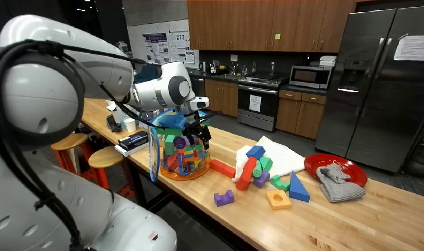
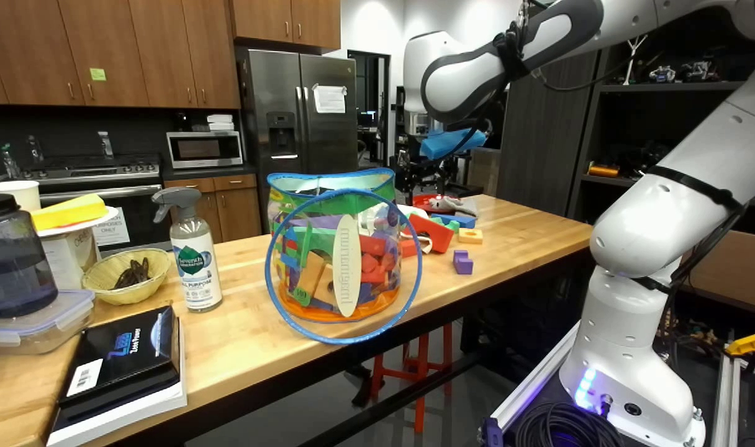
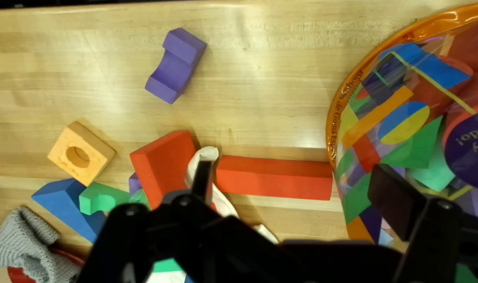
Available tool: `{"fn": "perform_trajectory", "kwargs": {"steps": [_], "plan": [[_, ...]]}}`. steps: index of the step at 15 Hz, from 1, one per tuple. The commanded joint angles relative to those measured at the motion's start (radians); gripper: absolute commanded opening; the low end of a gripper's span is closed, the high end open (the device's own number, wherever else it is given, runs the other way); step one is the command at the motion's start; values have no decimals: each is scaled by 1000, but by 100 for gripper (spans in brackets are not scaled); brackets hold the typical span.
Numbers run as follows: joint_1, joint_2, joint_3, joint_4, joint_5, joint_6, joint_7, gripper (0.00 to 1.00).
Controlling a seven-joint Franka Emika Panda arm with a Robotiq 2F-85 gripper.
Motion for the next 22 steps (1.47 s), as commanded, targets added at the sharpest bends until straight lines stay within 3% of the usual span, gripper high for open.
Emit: {"fn": "perform_trajectory", "kwargs": {"steps": [1,22], "plan": [[6,1,-6,2,-3,-3,2,100],[5,-13,-3,-38,34,120,84,100]]}}
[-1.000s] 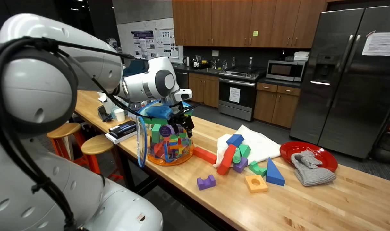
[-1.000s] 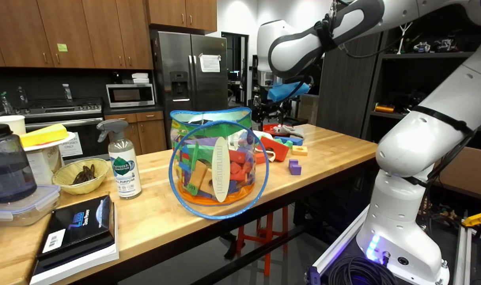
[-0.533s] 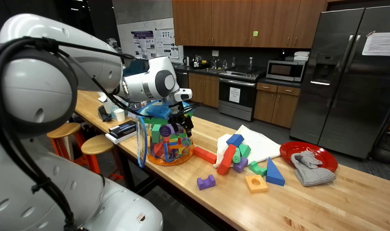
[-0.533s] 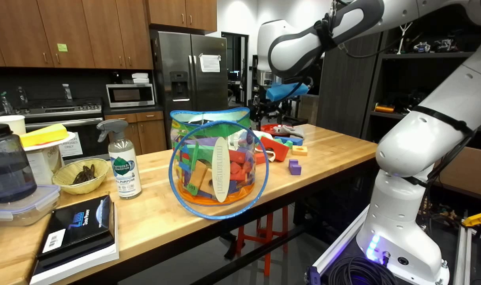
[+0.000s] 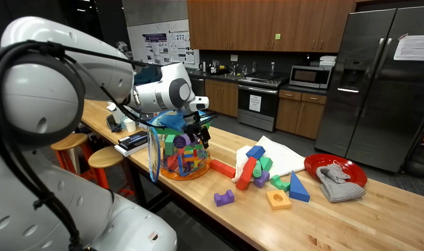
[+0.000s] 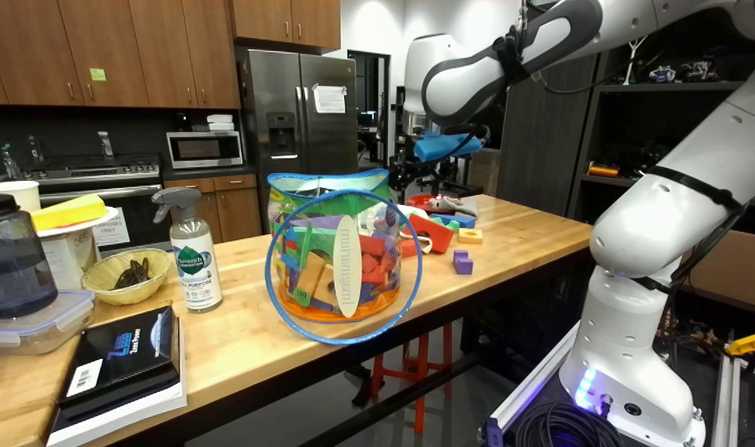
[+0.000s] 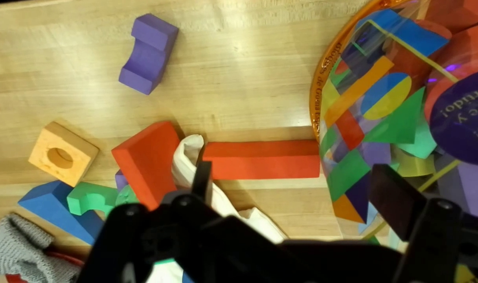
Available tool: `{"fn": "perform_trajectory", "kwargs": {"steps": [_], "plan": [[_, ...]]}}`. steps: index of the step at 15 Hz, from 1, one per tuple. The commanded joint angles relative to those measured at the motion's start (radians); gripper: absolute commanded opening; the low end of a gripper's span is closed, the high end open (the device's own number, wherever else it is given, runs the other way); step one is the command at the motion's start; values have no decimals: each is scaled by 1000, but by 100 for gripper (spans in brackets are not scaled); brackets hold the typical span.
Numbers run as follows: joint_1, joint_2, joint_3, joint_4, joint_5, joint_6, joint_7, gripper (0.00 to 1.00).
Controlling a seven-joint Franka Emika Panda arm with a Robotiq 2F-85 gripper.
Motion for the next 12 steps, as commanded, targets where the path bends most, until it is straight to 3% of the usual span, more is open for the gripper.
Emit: {"fn": "perform_trajectory", "kwargs": {"steps": [1,5,6,12], "plan": [[4,-13,0,-15,5,23,16,100],[1,-20,6,-30,-25,54,-1,100],[-44,-58,-63,38,-75,-5,-95,100],[-90,-120,-156,115,-95,-70,-228,100]]}}
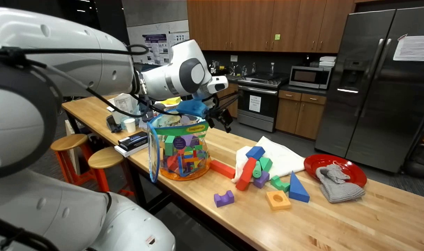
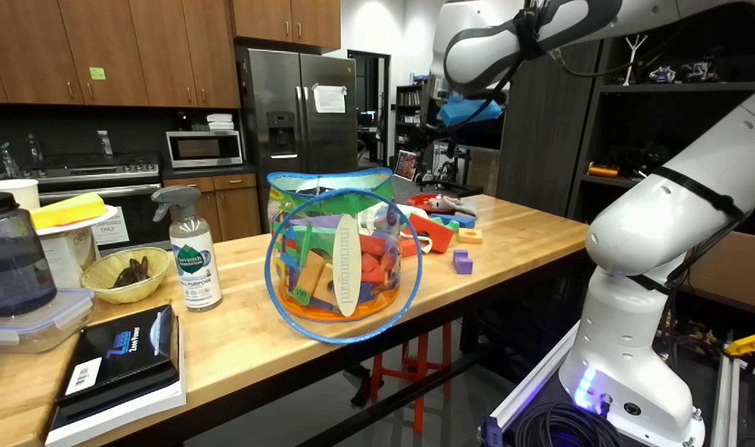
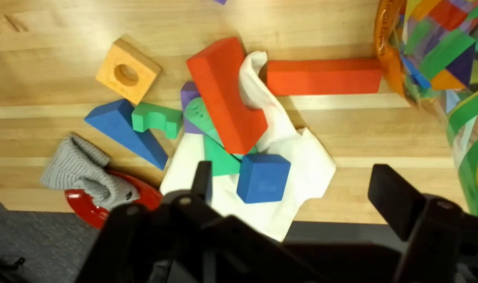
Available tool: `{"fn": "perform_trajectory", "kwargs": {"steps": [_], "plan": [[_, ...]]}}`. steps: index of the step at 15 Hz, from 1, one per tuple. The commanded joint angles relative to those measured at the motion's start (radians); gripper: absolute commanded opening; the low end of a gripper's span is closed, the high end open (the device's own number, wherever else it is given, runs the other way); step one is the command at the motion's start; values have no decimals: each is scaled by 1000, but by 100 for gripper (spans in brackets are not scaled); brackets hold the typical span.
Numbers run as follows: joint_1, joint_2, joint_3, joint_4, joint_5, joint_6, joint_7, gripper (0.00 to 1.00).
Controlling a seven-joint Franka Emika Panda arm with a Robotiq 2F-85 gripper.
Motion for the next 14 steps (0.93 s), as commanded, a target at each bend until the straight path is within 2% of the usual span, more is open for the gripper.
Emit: {"fn": "perform_trajectory", "kwargs": {"steps": [1,3,4,14], "plan": [[-23,-33,-36,55,3,-75,-64,100],[-23,-39,-55,69,10,-92,-93,100],[-26,-34,-37,48,6,-64,-61,100],[-26,-27,-41,60,13,-72,-63,100]]}}
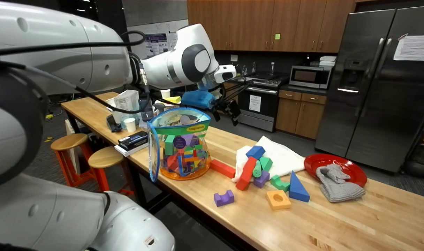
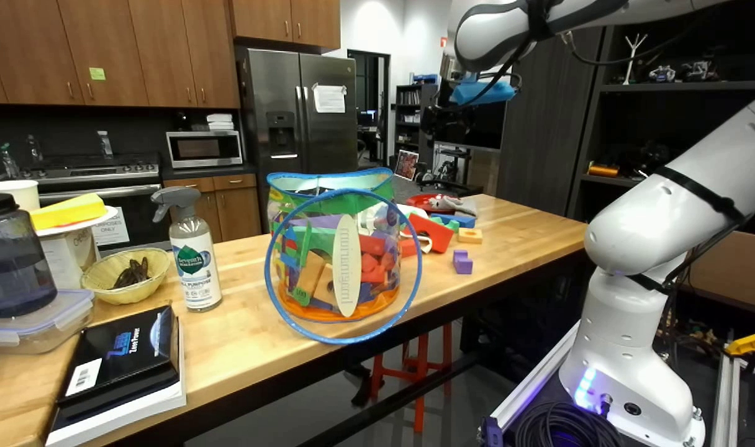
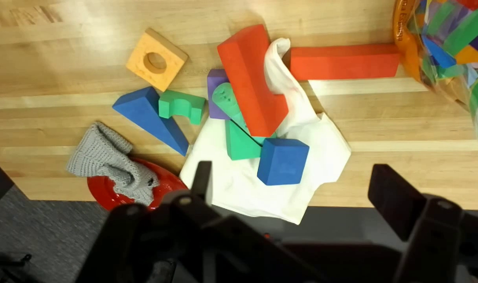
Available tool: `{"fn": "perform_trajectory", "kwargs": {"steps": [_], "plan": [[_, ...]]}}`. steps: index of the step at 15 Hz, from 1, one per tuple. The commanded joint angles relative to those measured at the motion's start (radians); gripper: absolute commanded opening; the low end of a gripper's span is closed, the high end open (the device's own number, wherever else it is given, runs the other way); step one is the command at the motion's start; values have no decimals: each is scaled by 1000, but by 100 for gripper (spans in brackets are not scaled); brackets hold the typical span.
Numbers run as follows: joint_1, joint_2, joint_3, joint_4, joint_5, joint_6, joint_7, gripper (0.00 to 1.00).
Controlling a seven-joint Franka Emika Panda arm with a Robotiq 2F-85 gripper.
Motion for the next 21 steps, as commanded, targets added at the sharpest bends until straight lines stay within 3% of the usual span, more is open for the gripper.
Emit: {"fn": "perform_trajectory", "kwargs": {"steps": [1,13,21], "plan": [[-9,8,8,6,12,0,15,100],[-33,67,46,-7,-35,86,73,100],[-62,103,60,-16,-142,132,102,100]]}}
